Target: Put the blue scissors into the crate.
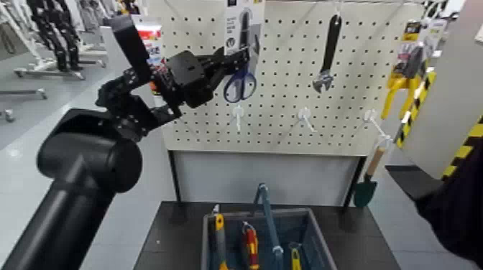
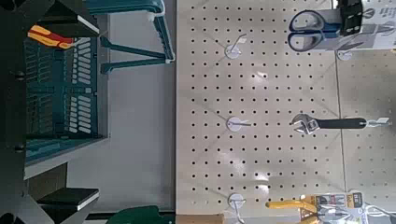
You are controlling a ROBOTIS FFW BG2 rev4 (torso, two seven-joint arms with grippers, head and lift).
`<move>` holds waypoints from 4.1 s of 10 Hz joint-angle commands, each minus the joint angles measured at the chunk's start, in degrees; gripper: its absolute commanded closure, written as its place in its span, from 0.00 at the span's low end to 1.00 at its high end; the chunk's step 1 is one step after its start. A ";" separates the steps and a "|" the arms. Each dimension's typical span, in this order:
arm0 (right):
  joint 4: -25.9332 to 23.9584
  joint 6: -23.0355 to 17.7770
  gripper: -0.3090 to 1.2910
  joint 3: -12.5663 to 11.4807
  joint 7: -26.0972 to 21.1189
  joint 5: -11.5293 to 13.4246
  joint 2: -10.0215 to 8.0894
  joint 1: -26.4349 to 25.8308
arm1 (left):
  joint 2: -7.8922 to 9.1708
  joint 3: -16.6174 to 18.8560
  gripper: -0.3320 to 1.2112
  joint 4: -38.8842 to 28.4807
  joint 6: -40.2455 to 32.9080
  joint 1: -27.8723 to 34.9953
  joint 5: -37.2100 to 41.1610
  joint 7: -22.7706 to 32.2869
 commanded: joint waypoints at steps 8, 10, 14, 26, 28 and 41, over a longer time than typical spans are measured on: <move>0.35 0.26 0.25 0.22 0.00 0.00 0.09 -0.14 | 2.26 0.86 0.98 -2.55 13.64 17.87 10.50 1.45; 0.35 0.35 0.25 0.31 0.00 0.00 0.01 -0.14 | 2.35 0.59 0.98 -0.35 14.25 19.19 10.59 1.01; 0.44 0.43 0.25 0.31 0.00 0.00 0.09 -0.14 | 2.35 -0.99 0.98 6.16 14.17 22.00 11.38 1.01; 1.32 0.17 0.25 0.13 0.88 -0.61 0.18 -0.67 | 1.91 -6.79 0.21 17.58 11.79 19.63 10.68 -0.13; 1.32 0.17 0.25 0.13 0.97 -0.70 0.18 -0.67 | 1.82 -6.70 0.21 17.41 11.71 19.63 10.94 -0.13; 1.14 -0.09 0.25 -0.05 0.88 -1.05 0.01 -0.06 | -0.02 5.34 0.29 4.13 -11.50 40.98 -7.60 21.93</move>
